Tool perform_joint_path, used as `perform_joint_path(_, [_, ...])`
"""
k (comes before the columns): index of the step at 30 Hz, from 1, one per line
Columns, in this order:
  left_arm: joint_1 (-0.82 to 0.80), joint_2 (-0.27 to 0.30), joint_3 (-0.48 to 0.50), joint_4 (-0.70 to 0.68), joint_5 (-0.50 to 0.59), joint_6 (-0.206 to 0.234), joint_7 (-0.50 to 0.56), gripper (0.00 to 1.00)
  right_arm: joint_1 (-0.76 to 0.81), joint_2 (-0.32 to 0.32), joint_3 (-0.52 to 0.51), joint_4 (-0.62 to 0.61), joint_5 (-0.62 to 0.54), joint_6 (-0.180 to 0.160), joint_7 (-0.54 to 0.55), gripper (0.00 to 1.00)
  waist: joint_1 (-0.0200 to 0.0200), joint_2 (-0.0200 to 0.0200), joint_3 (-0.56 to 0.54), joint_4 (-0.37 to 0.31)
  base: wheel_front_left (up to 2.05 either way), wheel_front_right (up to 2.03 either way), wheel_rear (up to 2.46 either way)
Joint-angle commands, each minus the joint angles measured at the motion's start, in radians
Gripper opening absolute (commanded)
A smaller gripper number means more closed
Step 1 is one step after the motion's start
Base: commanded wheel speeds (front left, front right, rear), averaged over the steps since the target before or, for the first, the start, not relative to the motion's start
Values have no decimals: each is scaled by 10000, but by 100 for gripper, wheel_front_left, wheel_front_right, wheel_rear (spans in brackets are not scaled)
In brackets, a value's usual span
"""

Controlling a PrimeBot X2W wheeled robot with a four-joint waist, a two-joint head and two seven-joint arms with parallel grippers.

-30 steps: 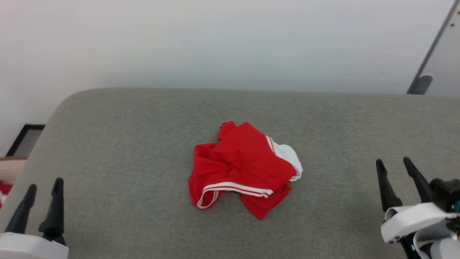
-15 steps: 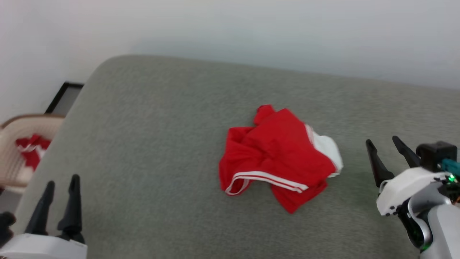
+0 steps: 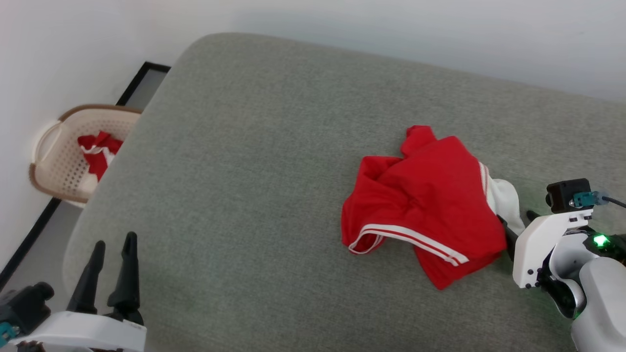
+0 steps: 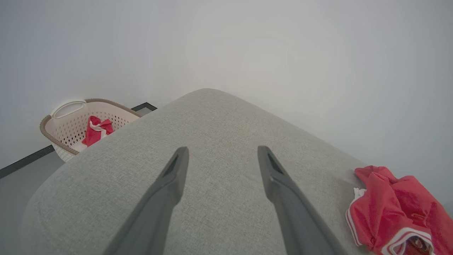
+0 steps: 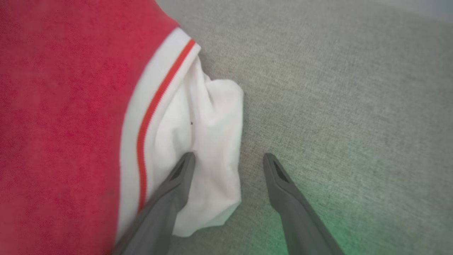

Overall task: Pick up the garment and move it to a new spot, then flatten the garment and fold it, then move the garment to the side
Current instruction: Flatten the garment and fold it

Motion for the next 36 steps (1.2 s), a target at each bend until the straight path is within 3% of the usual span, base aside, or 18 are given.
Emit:
perform_joint_path(1, [-89, -73, 6, 47, 77, -70, -37, 100, -140, 18, -100, 218, -91, -14, 291, 100, 0, -1, 159, 207, 0, 0, 0])
perform_joint_path(8, [-145, -239, 38, 203, 77, -187, -74, 100, -397, 210, -269, 1182, -209, -16, 1873, 100, 0, -1, 241, 331, 0, 0, 0])
perform_joint_path(9, [-149, -251, 61, 221, 71, -192, -78, 100, -468, 228, -241, 1199, -220, -14, 2021, 0, 0, -1, 253, 329, 0, 0, 0])
perform_joint_path(19, [35, -237, 347, 196, 93, -125, -92, 100, -1052, -79, -367, 405, -291, -16, 2307, 0, 0, -1, 76, -98, 0, 0, 0])
perform_joint_path(29, [214, -65, 580, -209, 133, 39, -48, 100, -929, -1267, -1202, -1211, -157, -16, 2731, 0, 0, -1, -110, -1138, 0, 0, 0])
perform_joint_path(36, [-24, -30, 506, -313, 203, 56, 19, 100, -920, -2202, -1967, -1154, -196, -16, 3014, 0, 0, -1, -13, -1608, 0, 0, 0])
